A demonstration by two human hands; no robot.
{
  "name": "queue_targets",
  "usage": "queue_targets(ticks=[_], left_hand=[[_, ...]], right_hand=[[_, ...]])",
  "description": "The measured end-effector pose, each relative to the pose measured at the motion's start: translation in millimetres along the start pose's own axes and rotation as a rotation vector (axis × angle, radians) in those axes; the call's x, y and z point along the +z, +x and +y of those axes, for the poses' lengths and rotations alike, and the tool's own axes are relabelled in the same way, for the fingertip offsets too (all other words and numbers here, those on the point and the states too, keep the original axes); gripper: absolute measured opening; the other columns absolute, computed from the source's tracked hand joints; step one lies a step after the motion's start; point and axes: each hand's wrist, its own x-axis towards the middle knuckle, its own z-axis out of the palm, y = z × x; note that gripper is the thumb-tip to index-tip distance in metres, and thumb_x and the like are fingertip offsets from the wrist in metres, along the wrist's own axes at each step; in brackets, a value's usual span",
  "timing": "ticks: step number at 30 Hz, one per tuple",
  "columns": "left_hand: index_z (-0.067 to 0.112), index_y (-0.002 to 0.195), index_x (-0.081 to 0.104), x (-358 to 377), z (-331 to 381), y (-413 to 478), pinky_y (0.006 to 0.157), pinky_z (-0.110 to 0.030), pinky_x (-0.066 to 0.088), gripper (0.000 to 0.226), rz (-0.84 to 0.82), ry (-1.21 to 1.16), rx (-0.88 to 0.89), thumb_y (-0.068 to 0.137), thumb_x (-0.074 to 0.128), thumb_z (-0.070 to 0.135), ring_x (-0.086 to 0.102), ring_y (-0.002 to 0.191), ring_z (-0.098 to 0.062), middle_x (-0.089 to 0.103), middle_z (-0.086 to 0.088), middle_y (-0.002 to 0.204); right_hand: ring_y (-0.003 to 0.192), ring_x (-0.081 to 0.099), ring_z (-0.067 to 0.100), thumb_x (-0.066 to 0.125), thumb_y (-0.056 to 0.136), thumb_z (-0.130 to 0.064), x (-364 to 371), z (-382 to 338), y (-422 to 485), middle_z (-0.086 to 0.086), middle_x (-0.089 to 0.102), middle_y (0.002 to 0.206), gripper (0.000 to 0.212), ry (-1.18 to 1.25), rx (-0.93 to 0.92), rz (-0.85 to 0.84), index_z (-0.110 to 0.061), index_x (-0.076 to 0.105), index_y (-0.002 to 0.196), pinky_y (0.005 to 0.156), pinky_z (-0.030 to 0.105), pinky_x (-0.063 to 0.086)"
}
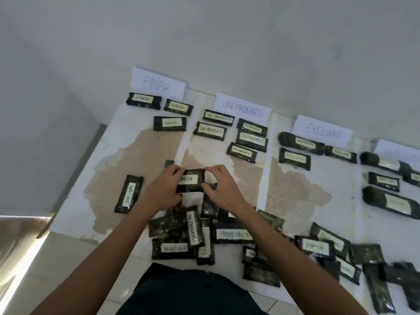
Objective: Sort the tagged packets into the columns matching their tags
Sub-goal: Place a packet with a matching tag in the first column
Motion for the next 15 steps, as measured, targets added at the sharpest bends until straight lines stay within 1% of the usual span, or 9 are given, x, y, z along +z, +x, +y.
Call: queue_targets(ticks=[2, 5, 9, 12, 15], left_hand=[[0.005, 0.143, 0.03, -12, -30, -1, 0.099, -0.042, 0.043, 0.079, 0.027, -0.011, -0.032, 0.075, 0.068, 0.017, 0.038, 0.124, -0.03, 0.037, -0.012, 0.138], [0.003, 0.139, 0.035, -27, -73, 3, 0.098, -0.043, 0.044, 0.073, 0.06, -0.052, -0.073, 0.074, 0.067, 0.009, 0.04, 0.123, -0.03, 0.039, -0.013, 0.136], [0.001, 0.141, 0.032, -47, -126, 20, 0.104, -0.041, 0.04, 0.077, 0.072, -0.048, -0.12, 0.073, 0.068, 0.005, 0.035, 0.128, -0.03, 0.036, -0.015, 0.14], [-0.005, 0.139, 0.033, -60, -166, 42, 0.107, -0.043, 0.036, 0.077, 0.087, -0.039, -0.122, 0.07, 0.066, -0.004, 0.036, 0.128, -0.036, 0.037, -0.021, 0.138], [-0.008, 0.138, 0.033, -68, -202, 70, 0.111, -0.046, 0.031, 0.076, 0.113, -0.034, -0.134, 0.068, 0.063, -0.01, 0.035, 0.129, -0.042, 0.037, -0.027, 0.137]], right_hand=[[0.109, 0.05, 0.017, 0.058, 0.088, -0.023, 15, -14, 19, 0.004, 0.044, 0.125, 0.047, -0.024, -0.023, -0.022, -0.012, 0.047, 0.133, 0.094, 0.027, 0.043], [0.112, 0.05, 0.022, 0.057, 0.089, -0.021, 38, -28, 48, 0.008, 0.046, 0.126, 0.046, -0.075, -0.071, -0.037, -0.01, 0.048, 0.133, 0.098, 0.033, 0.042], [0.111, 0.053, 0.028, 0.058, 0.088, -0.02, 68, -37, 90, 0.011, 0.051, 0.124, 0.042, -0.171, -0.111, -0.034, -0.009, 0.053, 0.129, 0.096, 0.043, 0.044], [0.105, 0.058, 0.032, 0.059, 0.086, -0.021, 86, -38, 119, 0.015, 0.058, 0.119, 0.038, -0.218, -0.16, 0.023, -0.006, 0.061, 0.121, 0.09, 0.045, 0.049], [0.108, 0.057, 0.031, 0.056, 0.088, -0.031, 98, -32, 145, 0.017, 0.059, 0.119, 0.04, -0.237, -0.2, 0.059, -0.005, 0.062, 0.118, 0.092, 0.043, 0.048]])
